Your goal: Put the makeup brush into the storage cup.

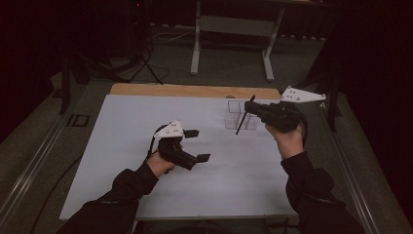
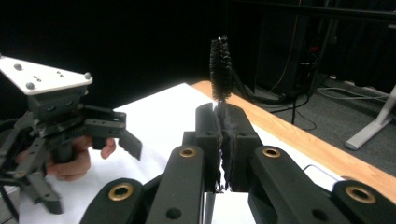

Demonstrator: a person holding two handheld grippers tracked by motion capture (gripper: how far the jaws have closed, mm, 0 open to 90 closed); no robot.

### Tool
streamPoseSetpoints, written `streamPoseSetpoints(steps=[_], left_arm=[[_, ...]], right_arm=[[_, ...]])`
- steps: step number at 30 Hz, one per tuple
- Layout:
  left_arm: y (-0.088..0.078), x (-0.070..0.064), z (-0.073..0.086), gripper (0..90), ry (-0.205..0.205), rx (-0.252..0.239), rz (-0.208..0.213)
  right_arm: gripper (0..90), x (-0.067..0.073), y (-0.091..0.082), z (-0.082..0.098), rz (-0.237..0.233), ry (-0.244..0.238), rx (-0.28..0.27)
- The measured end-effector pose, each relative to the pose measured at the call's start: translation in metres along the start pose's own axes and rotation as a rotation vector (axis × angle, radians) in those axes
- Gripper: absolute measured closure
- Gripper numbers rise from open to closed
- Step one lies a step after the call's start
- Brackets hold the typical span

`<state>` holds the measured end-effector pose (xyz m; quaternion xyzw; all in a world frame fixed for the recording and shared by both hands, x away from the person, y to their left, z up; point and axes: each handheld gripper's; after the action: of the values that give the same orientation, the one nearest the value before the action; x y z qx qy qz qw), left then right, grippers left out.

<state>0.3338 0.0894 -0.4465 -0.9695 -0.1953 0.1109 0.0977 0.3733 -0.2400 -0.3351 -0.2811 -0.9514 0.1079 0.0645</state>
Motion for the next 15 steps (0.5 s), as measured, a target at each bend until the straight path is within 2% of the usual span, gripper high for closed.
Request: streamPoseSetpoints(steps=[5,7,11,12,15], left_arm=[[-0.008,0.004,0.006,0.1,-0.035,-0.036,-0.038],[-0.011,0.004,0.009,0.1,-0.022,-0.041,-0.069],[-0.016,0.003,0.016,0.2,-0.023,-0.039,-0.122],[-0.019,0.003,0.018,0.3,-0.033,-0.046,-0.119],[-0.024,0.002,0.024,0.8,-0.026,-0.055,-0.144]], right_arm=[[85.8,-0.01,0.001,-0.01,0.023,-0.012,-0.011],[85.8,-0.013,0.001,-0.013,0.03,-0.016,-0.017],[85.8,-0.021,0.003,-0.023,0.048,-0.035,-0.021],[85.8,-0.023,0.004,-0.025,0.049,-0.038,-0.024],[85.8,-0.028,0.005,-0.033,0.067,-0.051,-0.026]])
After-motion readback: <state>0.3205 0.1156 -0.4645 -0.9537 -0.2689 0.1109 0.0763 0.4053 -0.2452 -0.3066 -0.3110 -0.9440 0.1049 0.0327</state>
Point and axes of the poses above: each handheld gripper's, and its own axes: y roughly forward along the jaws, z roughly out of its underside, x roughly to its left, and after that the axes turned 3 degrees about -x, right-handed
